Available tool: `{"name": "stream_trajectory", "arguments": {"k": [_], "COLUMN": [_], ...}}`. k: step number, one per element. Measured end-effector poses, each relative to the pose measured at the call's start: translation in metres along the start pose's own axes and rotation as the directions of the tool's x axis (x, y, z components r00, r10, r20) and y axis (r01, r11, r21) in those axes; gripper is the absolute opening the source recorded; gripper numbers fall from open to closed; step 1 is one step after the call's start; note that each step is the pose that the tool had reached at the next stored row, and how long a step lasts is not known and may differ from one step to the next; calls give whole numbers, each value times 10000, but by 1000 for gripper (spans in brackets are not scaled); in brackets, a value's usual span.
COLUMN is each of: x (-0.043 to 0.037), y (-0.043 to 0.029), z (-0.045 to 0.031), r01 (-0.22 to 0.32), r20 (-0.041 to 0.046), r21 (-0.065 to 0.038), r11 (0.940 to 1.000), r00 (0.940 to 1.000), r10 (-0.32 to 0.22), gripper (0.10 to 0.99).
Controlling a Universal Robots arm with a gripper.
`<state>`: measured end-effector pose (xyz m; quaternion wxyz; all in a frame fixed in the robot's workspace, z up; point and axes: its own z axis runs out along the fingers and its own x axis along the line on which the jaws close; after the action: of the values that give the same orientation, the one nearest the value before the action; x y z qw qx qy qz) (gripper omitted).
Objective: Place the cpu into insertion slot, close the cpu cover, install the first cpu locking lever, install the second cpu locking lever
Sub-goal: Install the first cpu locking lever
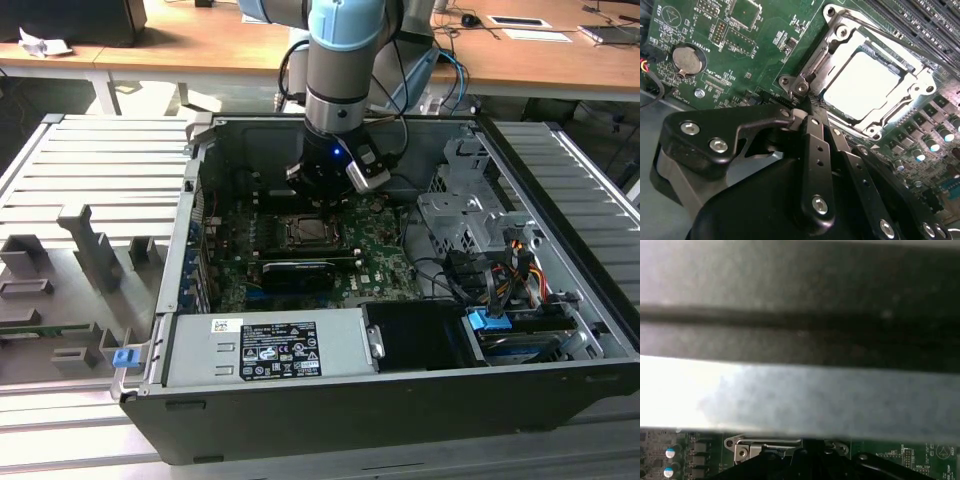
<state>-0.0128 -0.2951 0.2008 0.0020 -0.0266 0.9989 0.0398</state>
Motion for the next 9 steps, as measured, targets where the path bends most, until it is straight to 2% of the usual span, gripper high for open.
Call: {"name": "stream_trajectory", "arguments": {"k": [1, 4, 9], "x": [-3, -4, -4], "y": [5, 9, 18], "z": [7, -18, -158], "r01": [-1, -2, -2], "r20": [17, 30, 24], "r21": [-136, -302, -295], "r11": [9999, 9995, 9996], "r00": [10000, 10000, 10000], "r10": [1, 3, 2], "gripper": [106, 106, 106]}}
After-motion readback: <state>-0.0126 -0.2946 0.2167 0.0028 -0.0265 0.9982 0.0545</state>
